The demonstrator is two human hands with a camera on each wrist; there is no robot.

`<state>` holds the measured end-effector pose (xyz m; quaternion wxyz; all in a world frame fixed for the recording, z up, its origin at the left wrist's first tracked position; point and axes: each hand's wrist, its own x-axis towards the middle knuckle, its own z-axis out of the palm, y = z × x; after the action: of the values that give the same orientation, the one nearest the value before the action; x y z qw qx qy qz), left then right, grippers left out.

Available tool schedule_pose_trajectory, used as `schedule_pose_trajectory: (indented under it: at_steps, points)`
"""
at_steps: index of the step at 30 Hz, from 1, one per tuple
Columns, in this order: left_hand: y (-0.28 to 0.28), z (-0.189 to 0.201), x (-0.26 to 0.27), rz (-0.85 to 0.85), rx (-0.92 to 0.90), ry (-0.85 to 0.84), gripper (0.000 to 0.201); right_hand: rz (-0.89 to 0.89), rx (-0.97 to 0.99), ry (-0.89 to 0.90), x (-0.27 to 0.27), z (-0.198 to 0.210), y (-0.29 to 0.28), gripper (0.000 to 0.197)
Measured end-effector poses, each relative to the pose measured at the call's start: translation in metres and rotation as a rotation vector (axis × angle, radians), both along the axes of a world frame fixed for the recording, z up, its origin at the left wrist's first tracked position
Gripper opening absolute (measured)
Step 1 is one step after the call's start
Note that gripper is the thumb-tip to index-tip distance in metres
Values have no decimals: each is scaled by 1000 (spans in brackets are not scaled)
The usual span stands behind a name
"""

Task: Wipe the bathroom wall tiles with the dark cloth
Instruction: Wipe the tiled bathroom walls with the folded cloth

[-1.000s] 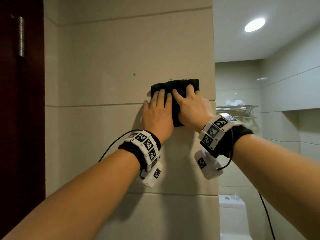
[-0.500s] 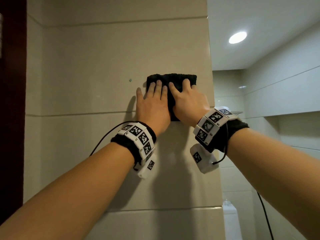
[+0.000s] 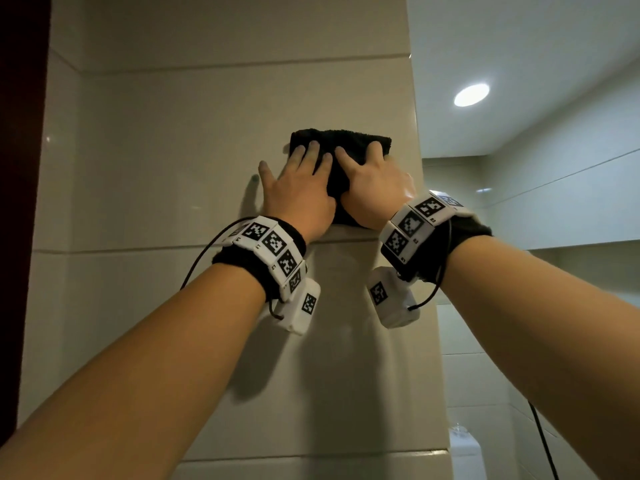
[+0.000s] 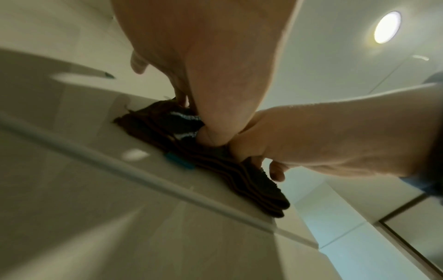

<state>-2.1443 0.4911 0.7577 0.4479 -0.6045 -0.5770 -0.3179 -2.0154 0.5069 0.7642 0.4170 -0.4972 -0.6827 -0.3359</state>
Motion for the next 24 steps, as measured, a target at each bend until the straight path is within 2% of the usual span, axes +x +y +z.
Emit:
schedule_pose_trajectory:
  at_steps: [9,17,24]
  points:
    - [-10,-26,6,16,-68,24,75,-18,-72,-27,5,-28,-5,75]
    - [-17,-60,20,65,-61,90,74,9,-102,-50,21,-60,-10,69]
    - [-19,-64,22,83,-58,126,71,-29,-56,-92,23,-63,-16,64]
